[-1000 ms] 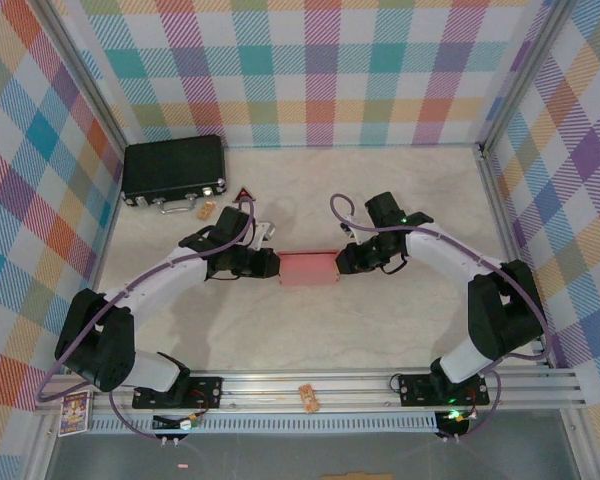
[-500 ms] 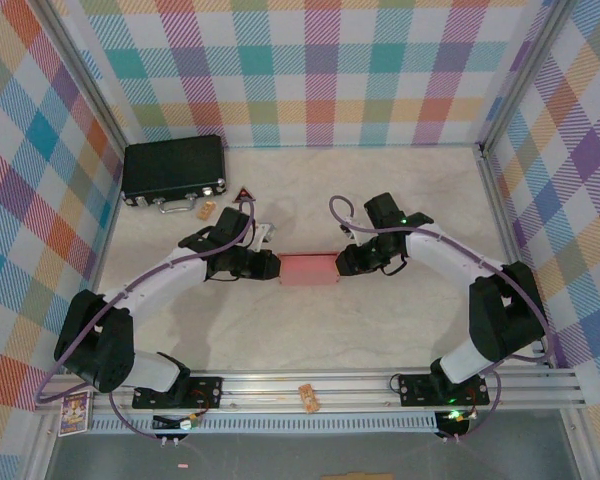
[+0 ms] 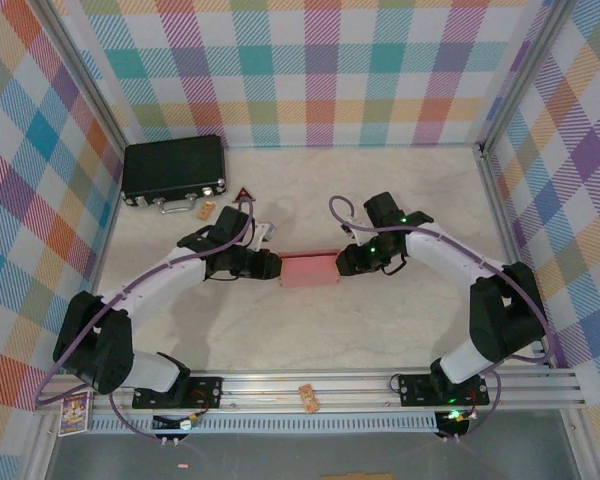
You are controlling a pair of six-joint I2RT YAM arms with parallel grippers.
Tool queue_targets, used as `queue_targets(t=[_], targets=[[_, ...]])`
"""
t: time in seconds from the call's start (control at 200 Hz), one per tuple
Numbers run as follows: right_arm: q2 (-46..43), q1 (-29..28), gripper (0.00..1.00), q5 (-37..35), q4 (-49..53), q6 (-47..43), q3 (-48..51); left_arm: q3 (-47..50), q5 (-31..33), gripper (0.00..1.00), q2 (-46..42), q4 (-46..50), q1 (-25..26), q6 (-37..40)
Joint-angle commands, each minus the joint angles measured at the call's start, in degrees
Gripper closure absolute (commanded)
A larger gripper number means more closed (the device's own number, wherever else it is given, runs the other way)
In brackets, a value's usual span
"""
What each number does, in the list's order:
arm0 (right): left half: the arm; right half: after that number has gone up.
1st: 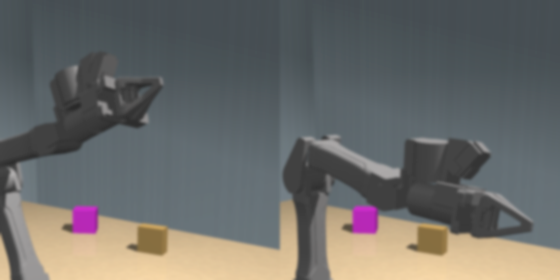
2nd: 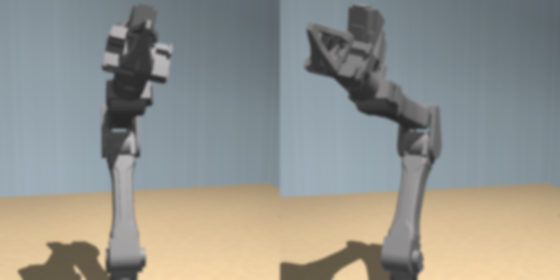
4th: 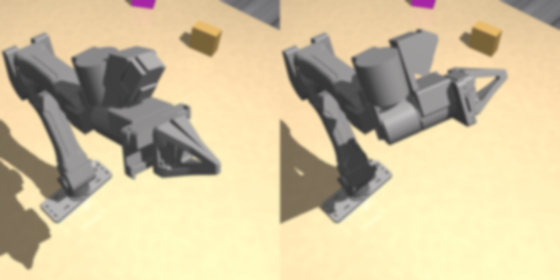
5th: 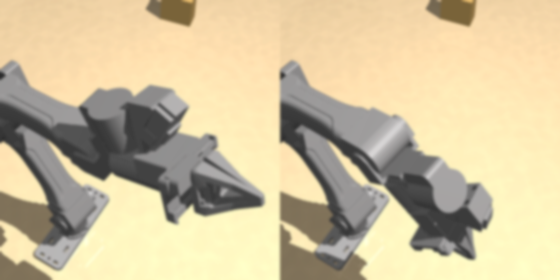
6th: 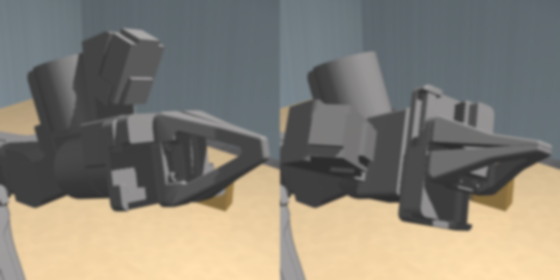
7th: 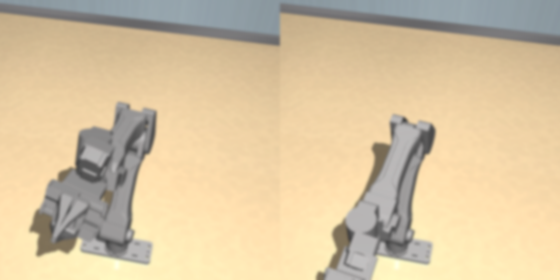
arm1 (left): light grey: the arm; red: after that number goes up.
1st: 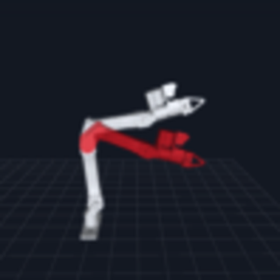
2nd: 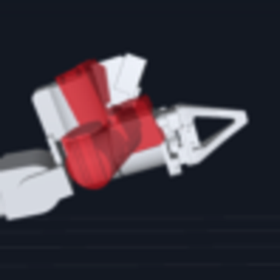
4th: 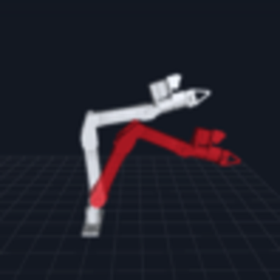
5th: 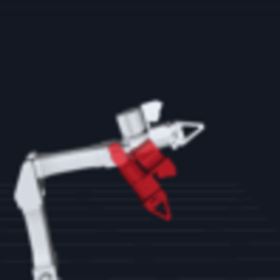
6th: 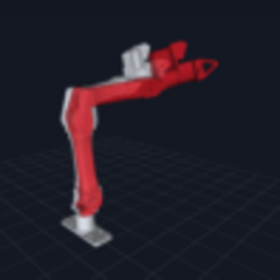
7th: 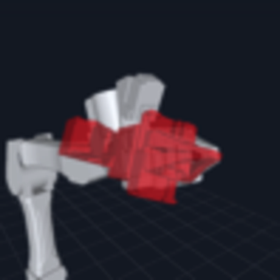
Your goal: Fold the paper box
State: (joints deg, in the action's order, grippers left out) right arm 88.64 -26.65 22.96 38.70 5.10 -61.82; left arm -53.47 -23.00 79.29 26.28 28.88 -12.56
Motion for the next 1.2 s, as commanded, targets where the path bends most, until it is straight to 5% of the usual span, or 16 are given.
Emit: queue_targets(t=[0.0, 0.535, 1.195], targets=[[-1.53, -0.33, 0.63, -1.27, 2.39, -1.03, -2.15, -2.39, 0.49, 0.71, -2.4, 1.66, 0.74, 0.42], [-7.66, 1.19, 0.5, -0.46, 2.03, -0.95, -3.29, -4.95, 2.52, 0.57, -6.12, 3.37, 0.74, 1.88], [-0.2, 3.3, 0.56, 5.55, -0.45, -0.83, -7.64, -4.45, -1.97, 0.56, -0.34, -2.71, 0.04, -0.95]])
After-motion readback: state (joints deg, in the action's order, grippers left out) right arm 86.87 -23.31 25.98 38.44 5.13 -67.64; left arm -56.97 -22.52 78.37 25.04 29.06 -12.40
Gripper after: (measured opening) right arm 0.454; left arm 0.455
